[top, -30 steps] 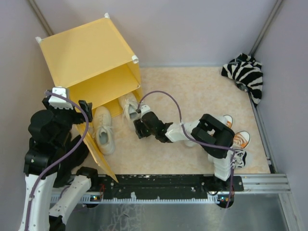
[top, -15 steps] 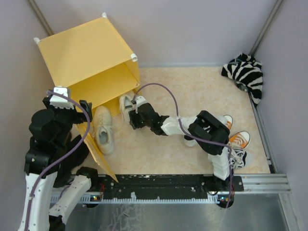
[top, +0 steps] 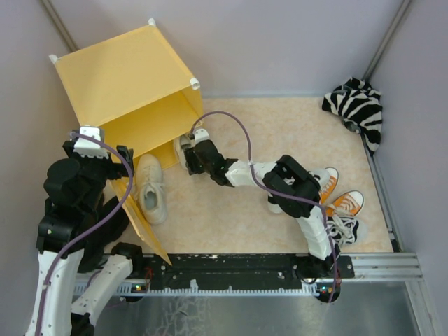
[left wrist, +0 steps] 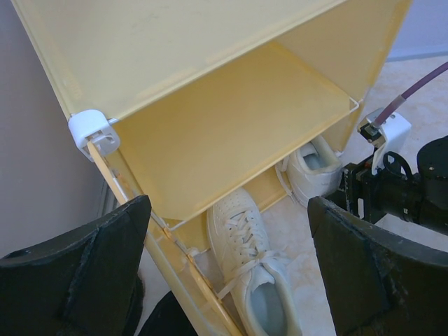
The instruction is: Place and organize the shoes in the shoe cabinet
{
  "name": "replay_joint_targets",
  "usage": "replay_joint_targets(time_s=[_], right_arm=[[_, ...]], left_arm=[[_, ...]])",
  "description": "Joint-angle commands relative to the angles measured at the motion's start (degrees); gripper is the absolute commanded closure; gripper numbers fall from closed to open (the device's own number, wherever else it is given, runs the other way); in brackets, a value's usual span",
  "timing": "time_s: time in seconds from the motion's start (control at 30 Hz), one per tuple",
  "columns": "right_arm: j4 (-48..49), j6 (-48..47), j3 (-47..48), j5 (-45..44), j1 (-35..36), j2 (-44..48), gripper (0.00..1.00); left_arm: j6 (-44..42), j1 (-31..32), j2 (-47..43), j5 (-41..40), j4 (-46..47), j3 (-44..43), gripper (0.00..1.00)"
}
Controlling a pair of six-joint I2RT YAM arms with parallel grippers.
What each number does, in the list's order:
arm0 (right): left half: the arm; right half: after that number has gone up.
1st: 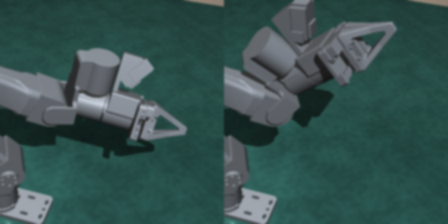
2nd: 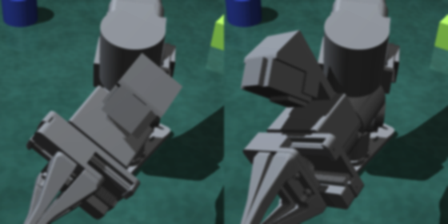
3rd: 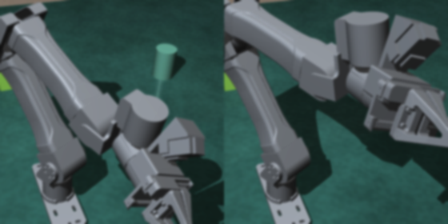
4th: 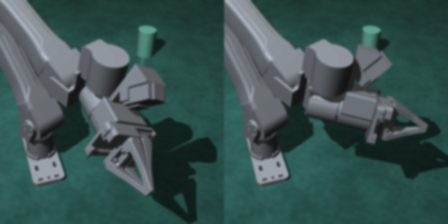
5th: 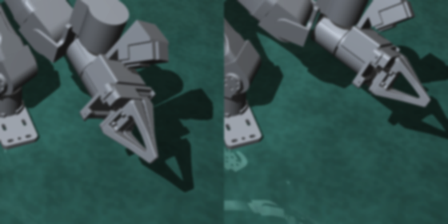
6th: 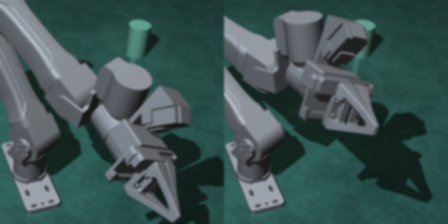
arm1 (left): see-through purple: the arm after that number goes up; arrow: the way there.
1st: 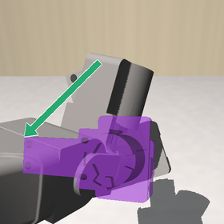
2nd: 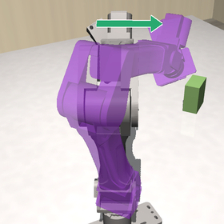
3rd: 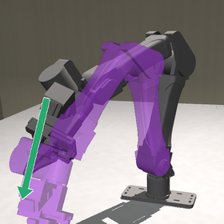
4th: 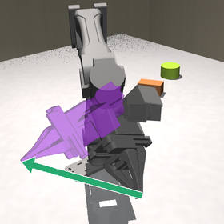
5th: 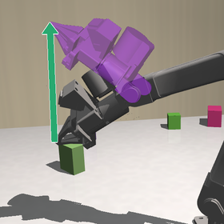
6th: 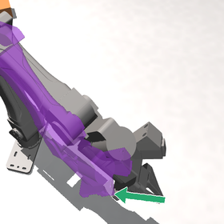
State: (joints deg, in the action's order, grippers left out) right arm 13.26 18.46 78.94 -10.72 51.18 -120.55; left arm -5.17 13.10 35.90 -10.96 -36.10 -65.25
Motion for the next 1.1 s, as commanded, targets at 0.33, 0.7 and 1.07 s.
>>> replay_joint_targets(time_s=[0.33,0.7,1.07], right_arm=[[10.1,1.3,5.1,-4.6,-2.5,-2.2,0.53],[20.4,2.4,8.3,-2.2,-2.5,-6.1,0.54],[21.2,1.6,13.8,-5.2,-2.6,-11.5,0.53]], left_arm=[[-0.4,0.4,0.1,-1.3,-0.6,0.4,0.01],[-0.3,0.3,0.4,-1.2,-1.0,0.1,0.01],[-0.5,0.4,0.4,-1.5,-1.4,0.2,0.01]])
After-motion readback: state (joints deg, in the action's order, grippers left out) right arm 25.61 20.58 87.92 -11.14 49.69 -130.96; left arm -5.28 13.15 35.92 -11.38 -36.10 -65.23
